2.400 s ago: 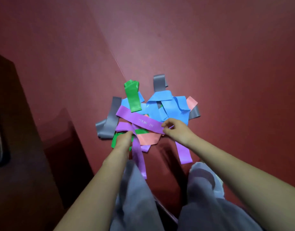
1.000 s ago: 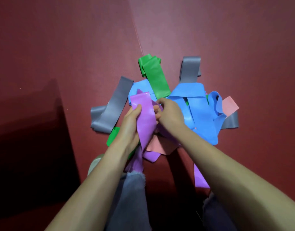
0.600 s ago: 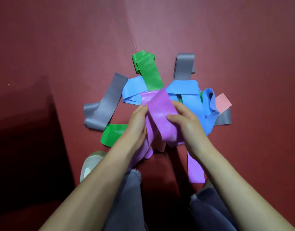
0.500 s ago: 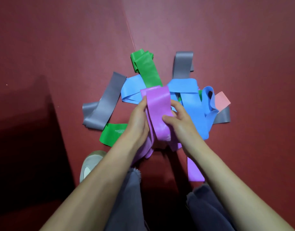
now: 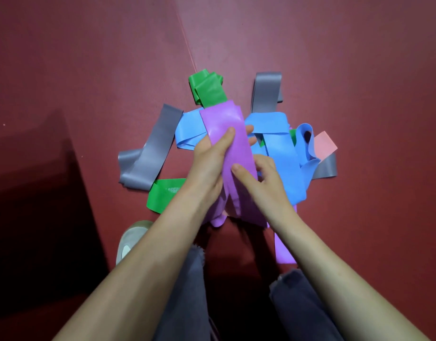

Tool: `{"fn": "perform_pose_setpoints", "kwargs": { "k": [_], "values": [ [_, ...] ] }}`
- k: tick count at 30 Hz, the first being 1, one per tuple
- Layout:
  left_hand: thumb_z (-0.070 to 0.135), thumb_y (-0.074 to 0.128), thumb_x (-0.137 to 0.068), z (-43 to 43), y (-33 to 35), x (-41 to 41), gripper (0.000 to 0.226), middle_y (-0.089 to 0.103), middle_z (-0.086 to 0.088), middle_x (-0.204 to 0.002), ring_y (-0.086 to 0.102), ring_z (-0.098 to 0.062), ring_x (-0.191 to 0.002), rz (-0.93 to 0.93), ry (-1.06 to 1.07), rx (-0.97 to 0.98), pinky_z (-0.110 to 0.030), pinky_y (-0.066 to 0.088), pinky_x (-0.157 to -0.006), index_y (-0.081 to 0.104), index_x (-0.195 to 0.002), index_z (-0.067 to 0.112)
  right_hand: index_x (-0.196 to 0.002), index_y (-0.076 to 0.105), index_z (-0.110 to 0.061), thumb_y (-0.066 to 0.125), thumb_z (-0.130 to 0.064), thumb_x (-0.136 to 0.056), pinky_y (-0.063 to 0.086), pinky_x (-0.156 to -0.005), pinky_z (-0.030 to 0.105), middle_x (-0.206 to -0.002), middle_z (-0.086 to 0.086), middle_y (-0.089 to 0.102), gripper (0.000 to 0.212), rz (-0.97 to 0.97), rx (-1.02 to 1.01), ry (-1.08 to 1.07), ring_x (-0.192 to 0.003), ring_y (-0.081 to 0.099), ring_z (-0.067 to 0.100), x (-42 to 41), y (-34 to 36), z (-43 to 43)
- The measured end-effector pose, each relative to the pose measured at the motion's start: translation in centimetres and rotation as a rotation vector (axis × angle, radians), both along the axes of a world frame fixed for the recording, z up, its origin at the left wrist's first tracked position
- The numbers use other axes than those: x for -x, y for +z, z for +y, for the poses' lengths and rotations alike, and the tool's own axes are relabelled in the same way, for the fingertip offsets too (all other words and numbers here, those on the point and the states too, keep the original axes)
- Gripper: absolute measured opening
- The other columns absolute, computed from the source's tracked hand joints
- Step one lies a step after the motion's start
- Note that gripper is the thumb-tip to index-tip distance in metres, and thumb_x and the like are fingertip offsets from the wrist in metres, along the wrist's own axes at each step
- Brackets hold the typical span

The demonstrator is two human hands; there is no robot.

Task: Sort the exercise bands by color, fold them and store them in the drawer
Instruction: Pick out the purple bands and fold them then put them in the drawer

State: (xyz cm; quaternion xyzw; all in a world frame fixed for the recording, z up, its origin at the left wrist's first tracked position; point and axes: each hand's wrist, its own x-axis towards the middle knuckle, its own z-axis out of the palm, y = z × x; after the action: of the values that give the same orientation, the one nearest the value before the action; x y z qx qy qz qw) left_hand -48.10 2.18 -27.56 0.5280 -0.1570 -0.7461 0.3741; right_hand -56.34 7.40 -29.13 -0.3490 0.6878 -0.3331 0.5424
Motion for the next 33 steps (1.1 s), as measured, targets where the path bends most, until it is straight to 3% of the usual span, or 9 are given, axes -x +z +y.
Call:
{"fn": "perform_pose_setpoints", "kwargs": {
  "k": [2,10,14,16,18,24,28,31,33],
  "values": [
    [0.011,0.040,-0.095,-0.6,0.6,-0.5,0.018,0.072,0.008,-0.070,0.069,-0.006,-0.067,0.012,-0.021,0.035,-0.021,0.056,-0.060,0.058,-0.094,0.008,-0.097,0.054,-0.028,0.062,-0.021,-0.083,0.037,-0.086,0.008,-0.109,-0.001,0.054,0.018,-0.012,0.036,0.139,-0.103,0.049,0.005,0.5,0.2,-0.1],
    [0.011,0.042,-0.093,-1.5,2.3,-1.7,0.019,0.073,0.007,-0.069,0.068,-0.008,-0.063,0.014,-0.164,0.102,-0.020,0.054,-0.056,0.059,-0.086,0.012,-0.061,0.054,-0.016,0.059,-0.030,-0.086,0.037,-0.051,0.018,-0.053,-0.010,0.054,0.029,-0.158,-0.111,0.304,-0.047,0.045,-0.002,1.2,2.1,-0.6],
    [0.008,0.040,-0.093,-1.9,3.0,-1.7,0.019,0.072,0.008,-0.069,0.068,-0.007,-0.062,0.043,-0.164,0.149,-0.020,0.055,-0.059,0.058,-0.090,0.012,-0.110,0.054,-0.022,0.053,-0.037,-0.084,0.043,-0.087,0.013,-0.117,-0.001,0.057,0.030,-0.305,-0.193,0.402,-0.095,0.057,-0.005,0.3,1.9,0.4],
    [0.006,0.040,-0.092,-2.0,3.3,-1.7,0.018,0.072,0.008,-0.069,0.068,-0.007,-0.063,0.061,-0.165,0.160,-0.020,0.056,-0.060,0.057,-0.091,0.011,-0.105,0.053,-0.032,0.051,-0.040,-0.078,0.041,-0.094,0.018,-0.125,-0.003,0.052,0.028,-0.292,-0.186,0.420,-0.104,0.054,-0.001,0.1,2.2,0.8],
    [0.006,0.039,-0.092,-2.0,3.4,-1.7,0.019,0.072,0.008,-0.069,0.068,-0.007,-0.063,0.093,-0.148,0.149,-0.020,0.056,-0.061,0.057,-0.091,0.012,-0.086,0.057,-0.037,0.058,-0.030,-0.085,0.045,-0.082,0.011,-0.100,-0.010,0.063,0.007,-0.280,-0.196,0.410,-0.083,0.057,-0.012,0.4,2.4,1.1],
    [0.003,0.039,-0.091,-2.1,2.9,-1.8,0.021,0.073,0.007,-0.071,0.069,-0.008,-0.066,0.106,-0.125,0.138,-0.021,0.056,-0.064,0.057,-0.091,0.013,-0.058,0.057,-0.030,0.065,-0.018,-0.081,0.041,-0.056,0.004,-0.046,-0.028,0.058,0.027,-0.140,-0.209,0.316,-0.050,0.051,-0.016,0.8,1.2,3.4],
    [-0.001,0.040,-0.090,-1.0,1.2,-1.0,0.022,0.073,0.008,-0.069,0.069,-0.008,-0.065,0.046,-0.143,0.085,-0.021,0.054,-0.063,0.057,-0.091,0.012,-0.082,0.061,-0.026,0.069,-0.031,-0.077,0.049,-0.081,0.026,-0.087,-0.011,0.069,0.010,0.070,-0.230,0.327,-0.085,0.060,-0.001,0.7,-0.8,4.4],
    [-0.003,0.040,-0.089,0.6,-0.5,-0.6,0.023,0.073,0.009,-0.070,0.070,-0.008,-0.067,0.010,-0.151,0.006,-0.020,0.054,-0.061,0.056,-0.093,0.013,-0.116,0.050,-0.021,0.067,-0.048,-0.066,0.045,-0.093,0.036,-0.116,-0.003,0.059,0.059,0.231,-0.249,0.437,-0.108,0.055,0.012,1.7,-2.5,6.1],
    [-0.004,0.039,-0.089,1.2,-1.1,-0.6,0.023,0.073,0.008,-0.069,0.070,-0.008,-0.065,0.004,-0.133,-0.037,-0.020,0.055,-0.060,0.056,-0.093,0.011,-0.115,0.051,-0.019,0.065,-0.036,-0.073,0.043,-0.089,0.029,-0.110,-0.007,0.056,0.048,0.336,-0.183,0.310,-0.100,0.053,0.008,3.0,-2.9,6.8]
  ]
}}
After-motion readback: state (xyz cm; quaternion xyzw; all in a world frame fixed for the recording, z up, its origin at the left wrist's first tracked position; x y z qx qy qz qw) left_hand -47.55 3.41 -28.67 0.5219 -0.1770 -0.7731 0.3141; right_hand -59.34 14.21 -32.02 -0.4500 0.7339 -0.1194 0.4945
